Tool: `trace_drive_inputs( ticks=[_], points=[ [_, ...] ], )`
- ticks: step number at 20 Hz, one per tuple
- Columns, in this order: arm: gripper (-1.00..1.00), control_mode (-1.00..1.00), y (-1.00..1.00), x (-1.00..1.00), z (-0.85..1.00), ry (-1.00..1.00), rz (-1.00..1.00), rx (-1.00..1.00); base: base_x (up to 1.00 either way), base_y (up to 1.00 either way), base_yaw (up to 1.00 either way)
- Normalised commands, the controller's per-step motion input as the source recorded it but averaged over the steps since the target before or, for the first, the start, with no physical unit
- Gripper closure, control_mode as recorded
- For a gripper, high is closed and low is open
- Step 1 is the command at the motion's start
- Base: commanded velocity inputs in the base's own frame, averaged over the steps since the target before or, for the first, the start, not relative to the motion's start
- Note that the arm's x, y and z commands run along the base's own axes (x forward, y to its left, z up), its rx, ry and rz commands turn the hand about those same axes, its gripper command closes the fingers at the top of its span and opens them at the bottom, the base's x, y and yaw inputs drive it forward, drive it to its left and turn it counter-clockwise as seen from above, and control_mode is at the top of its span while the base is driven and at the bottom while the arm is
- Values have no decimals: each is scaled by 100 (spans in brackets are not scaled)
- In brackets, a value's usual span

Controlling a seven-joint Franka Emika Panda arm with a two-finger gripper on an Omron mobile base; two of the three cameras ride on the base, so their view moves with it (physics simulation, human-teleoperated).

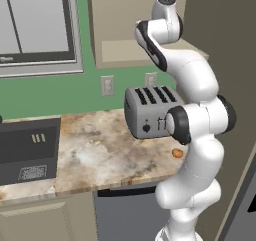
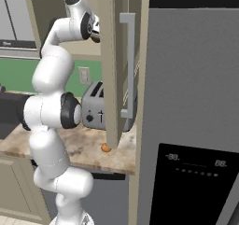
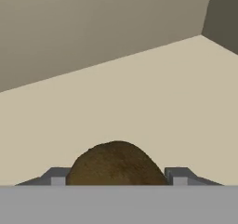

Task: Pick the kiwi, tangerine from the counter and place them in the cabinet. Then close the cabinet.

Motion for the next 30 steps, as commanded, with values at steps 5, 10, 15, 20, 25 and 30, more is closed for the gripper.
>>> trace_drive_inputs(
  ticks=[5, 10, 15, 20, 25, 30],
  points=[
    [100, -100, 0, 62, -46, -7, 7, -2, 0, 0, 0],
    [100, -100, 0, 52, -41, -13, 8, 0, 0, 0, 0],
    [100, -100, 0, 45, -42, -15, 9, 0, 0, 0, 0],
    [-100, -100, 0, 27, -37, -18, 8, -3, 0, 0, 0],
    [-100, -100, 0, -33, -8, -23, 7, -1, 0, 0, 0],
    [-100, -100, 0, -70, 0, -4, 4, 0, 0, 0, 0]
  ],
)
